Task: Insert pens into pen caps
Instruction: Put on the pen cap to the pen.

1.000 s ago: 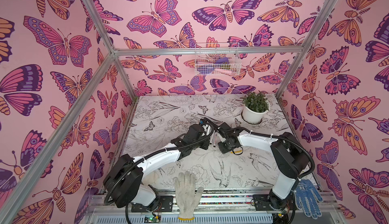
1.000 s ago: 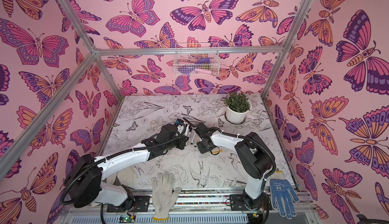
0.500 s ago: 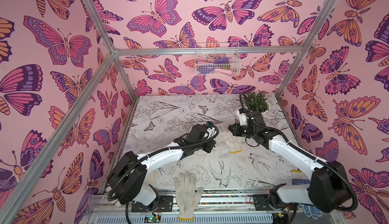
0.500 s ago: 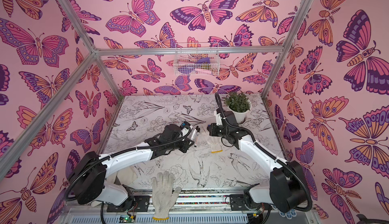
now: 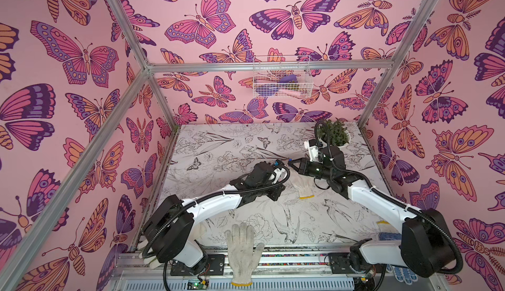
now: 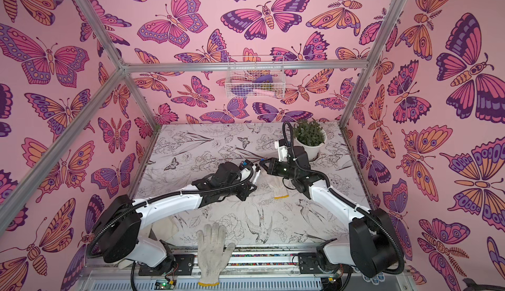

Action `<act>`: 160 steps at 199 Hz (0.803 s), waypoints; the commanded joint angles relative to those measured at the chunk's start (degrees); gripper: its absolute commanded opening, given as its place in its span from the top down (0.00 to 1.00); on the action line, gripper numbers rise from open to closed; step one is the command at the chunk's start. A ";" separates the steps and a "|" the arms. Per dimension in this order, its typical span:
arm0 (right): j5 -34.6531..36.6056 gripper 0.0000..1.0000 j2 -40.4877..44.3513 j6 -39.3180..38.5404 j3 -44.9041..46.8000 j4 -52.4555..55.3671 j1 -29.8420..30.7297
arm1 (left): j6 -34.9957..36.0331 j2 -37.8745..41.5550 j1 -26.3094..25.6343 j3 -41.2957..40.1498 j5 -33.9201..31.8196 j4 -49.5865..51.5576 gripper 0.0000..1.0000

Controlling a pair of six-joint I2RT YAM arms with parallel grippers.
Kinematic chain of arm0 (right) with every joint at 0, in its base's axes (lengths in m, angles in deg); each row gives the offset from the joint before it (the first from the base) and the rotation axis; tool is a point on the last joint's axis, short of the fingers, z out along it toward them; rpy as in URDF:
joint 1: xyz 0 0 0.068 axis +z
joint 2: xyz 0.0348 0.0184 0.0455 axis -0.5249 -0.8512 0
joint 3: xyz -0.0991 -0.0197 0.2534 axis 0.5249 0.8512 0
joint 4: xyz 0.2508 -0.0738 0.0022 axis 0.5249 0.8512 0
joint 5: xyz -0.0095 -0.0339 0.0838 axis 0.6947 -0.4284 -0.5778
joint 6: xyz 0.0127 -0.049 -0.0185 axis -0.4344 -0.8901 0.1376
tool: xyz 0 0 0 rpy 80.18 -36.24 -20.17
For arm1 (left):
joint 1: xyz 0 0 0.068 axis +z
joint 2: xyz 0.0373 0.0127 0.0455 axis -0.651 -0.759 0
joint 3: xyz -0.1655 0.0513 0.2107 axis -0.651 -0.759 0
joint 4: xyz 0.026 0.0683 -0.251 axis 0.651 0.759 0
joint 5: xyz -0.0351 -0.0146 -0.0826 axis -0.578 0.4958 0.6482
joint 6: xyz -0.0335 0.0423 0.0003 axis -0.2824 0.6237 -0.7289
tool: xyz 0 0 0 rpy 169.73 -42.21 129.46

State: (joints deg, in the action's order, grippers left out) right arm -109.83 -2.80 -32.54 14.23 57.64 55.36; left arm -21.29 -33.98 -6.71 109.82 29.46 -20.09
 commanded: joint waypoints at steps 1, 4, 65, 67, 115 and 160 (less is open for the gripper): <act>-2.25 1.00 0.00 -1.16 -1.02 -0.56 0.05 | 1.00 -0.37 -0.31 1.02 0.30 0.12 1.00; -2.27 1.00 0.04 -1.24 -0.99 -0.57 0.11 | 1.03 -0.35 -0.31 1.02 0.28 0.19 1.00; -3.58 1.00 -0.66 -1.72 -1.33 -0.26 0.08 | 0.73 -0.49 -0.31 1.24 -0.29 0.08 1.00; -3.57 1.00 -0.66 -1.69 -1.35 -0.21 0.04 | 0.69 -0.46 -0.31 1.27 -0.31 0.12 1.00; -3.61 1.00 -0.07 -2.58 -1.21 0.57 0.03 | 0.62 -0.74 -0.31 1.80 -0.83 -0.13 1.00; -3.60 1.00 0.98 -3.69 -1.07 1.92 0.06 | 0.11 -0.69 -0.04 1.81 -1.20 -1.06 1.00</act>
State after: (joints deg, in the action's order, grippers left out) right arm -112.94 -2.89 -34.68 14.23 58.80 55.36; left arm -21.20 -34.18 -6.71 110.73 28.84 -19.96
